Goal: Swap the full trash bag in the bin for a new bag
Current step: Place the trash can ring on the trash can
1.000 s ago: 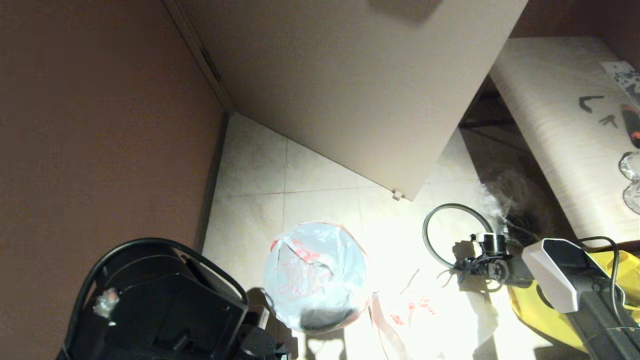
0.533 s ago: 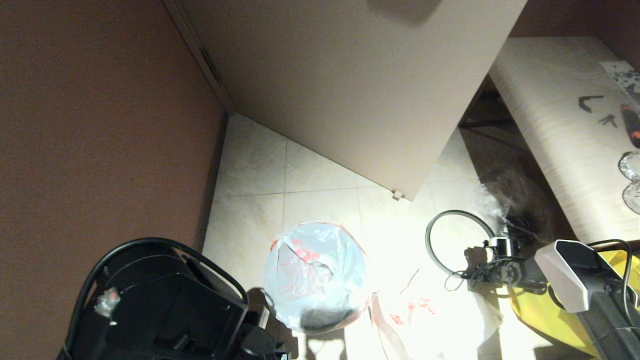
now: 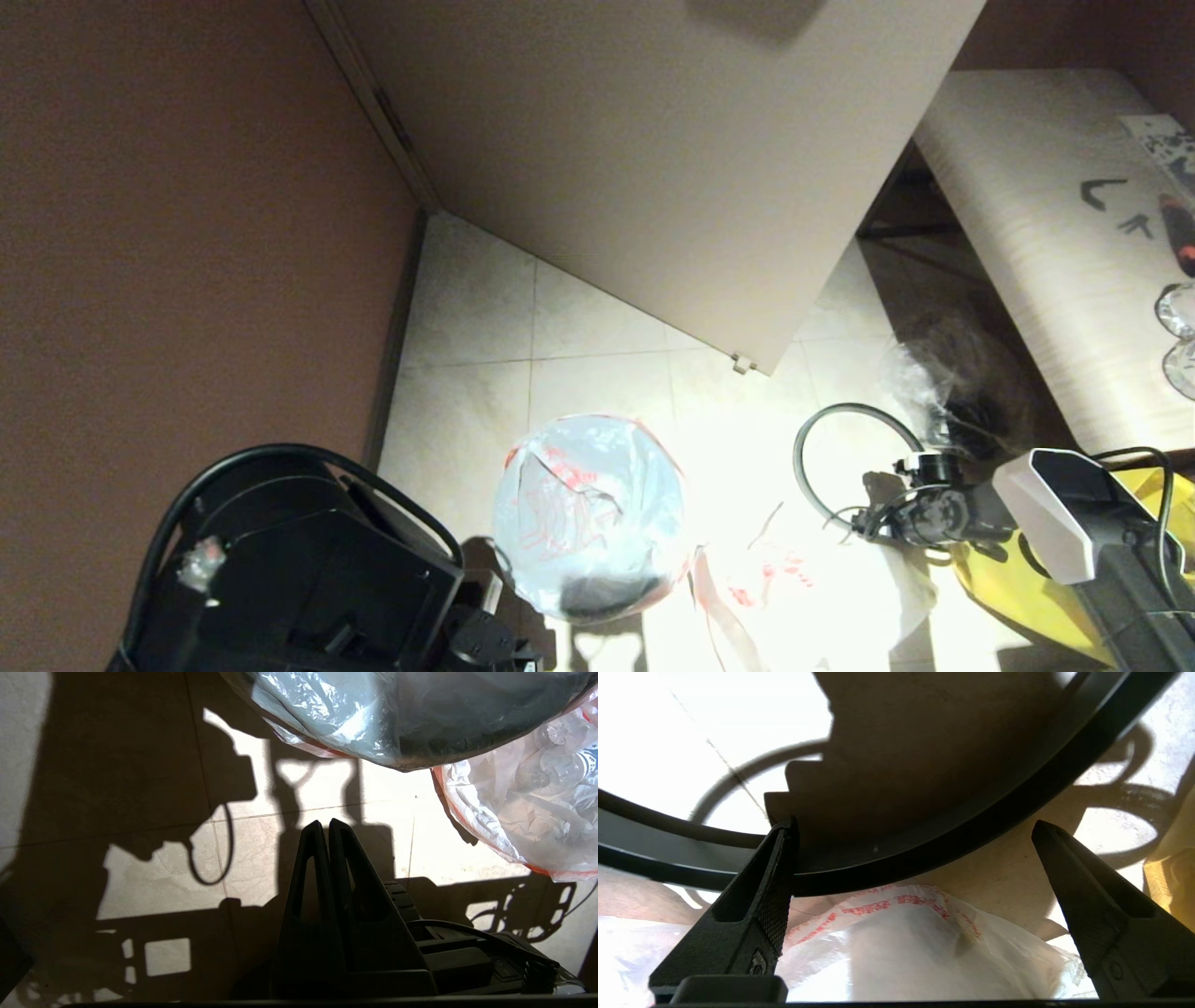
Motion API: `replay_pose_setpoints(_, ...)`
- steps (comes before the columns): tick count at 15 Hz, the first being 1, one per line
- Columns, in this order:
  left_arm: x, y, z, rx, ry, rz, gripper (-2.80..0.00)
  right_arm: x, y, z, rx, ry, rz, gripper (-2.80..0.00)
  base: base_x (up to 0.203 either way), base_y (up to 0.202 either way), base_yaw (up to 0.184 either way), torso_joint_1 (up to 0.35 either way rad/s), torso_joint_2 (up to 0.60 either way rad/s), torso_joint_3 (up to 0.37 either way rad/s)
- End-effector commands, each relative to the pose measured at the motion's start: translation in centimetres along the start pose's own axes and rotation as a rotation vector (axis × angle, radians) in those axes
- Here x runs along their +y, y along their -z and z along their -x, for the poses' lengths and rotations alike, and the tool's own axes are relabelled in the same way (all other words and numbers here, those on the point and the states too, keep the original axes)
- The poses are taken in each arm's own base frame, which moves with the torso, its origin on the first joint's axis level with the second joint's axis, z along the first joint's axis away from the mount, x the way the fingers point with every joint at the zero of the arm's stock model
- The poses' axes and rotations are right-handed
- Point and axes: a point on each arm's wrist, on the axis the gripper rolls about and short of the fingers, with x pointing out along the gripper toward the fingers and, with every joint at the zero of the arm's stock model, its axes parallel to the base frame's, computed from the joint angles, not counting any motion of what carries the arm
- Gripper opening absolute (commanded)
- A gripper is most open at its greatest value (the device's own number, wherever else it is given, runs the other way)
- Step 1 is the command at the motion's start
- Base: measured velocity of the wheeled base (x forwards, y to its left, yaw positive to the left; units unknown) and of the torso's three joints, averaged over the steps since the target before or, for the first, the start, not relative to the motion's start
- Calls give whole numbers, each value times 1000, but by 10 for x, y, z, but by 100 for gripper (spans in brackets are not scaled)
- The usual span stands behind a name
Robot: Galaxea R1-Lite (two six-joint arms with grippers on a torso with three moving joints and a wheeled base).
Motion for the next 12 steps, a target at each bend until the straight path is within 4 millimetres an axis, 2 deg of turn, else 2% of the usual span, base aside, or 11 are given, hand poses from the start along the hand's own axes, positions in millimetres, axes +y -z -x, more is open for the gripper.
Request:
replay_pose_setpoints(1,-1,-1,0,-9,3,7,-280,0,0,0,1,-1,-1,-280,0,0,0,0,0,0)
replay_pose_setpoints(9,2,-2,-3,-10,-10,13,-280,6,4,2,9,13,23,-280,0,0,0,0,0,0)
replay_pose_setpoints(12,4,-2,-3,-3,-12,8,-280,22,3,22,24,48,99,-280,0,0,0,0,0,0)
